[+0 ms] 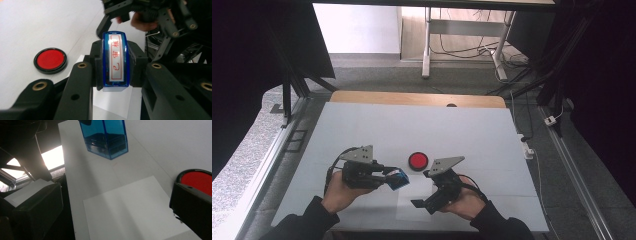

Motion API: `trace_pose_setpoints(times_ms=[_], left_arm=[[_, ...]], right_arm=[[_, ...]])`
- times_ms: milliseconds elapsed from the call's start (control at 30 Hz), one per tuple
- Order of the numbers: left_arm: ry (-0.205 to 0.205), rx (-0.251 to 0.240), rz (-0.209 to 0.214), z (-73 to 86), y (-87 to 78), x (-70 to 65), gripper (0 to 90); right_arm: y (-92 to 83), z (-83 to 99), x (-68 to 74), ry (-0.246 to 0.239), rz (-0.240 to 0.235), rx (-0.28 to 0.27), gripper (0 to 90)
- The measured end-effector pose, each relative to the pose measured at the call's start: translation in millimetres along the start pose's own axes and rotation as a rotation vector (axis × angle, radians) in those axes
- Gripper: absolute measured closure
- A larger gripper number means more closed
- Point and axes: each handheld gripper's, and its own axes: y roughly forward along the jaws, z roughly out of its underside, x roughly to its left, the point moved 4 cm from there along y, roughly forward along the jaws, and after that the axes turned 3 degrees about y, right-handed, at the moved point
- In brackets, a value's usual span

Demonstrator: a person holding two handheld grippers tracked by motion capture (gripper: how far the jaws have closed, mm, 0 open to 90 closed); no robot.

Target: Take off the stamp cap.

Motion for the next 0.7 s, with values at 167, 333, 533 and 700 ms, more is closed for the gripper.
trace_pose_setpoints(times_ms=[167, 333, 533, 700], left_arm=[[0.024, -0.023, 0.043, -1.1, 1.7, -1.8, 70.0], [0.045, -0.043, 0.077, -1.7, 3.6, -3.0, 70.0], [0.059, -0.070, 0.113, -1.7, 4.0, -3.0, 70.0], [0.066, -0.094, 0.141, -1.8, 2.6, -3.0, 70.0]], right_arm=[[8.1, -5.6, -1.5, -0.005, -0.058, -0.016, 8.3], [12.9, -12.1, -0.7, -0.022, -0.138, -0.050, 23.6], [14.7, -17.7, 3.4, -0.058, -0.204, -0.047, 45.4], [14.0, -19.2, 3.4, -0.062, -0.233, -0.052, 55.8]])
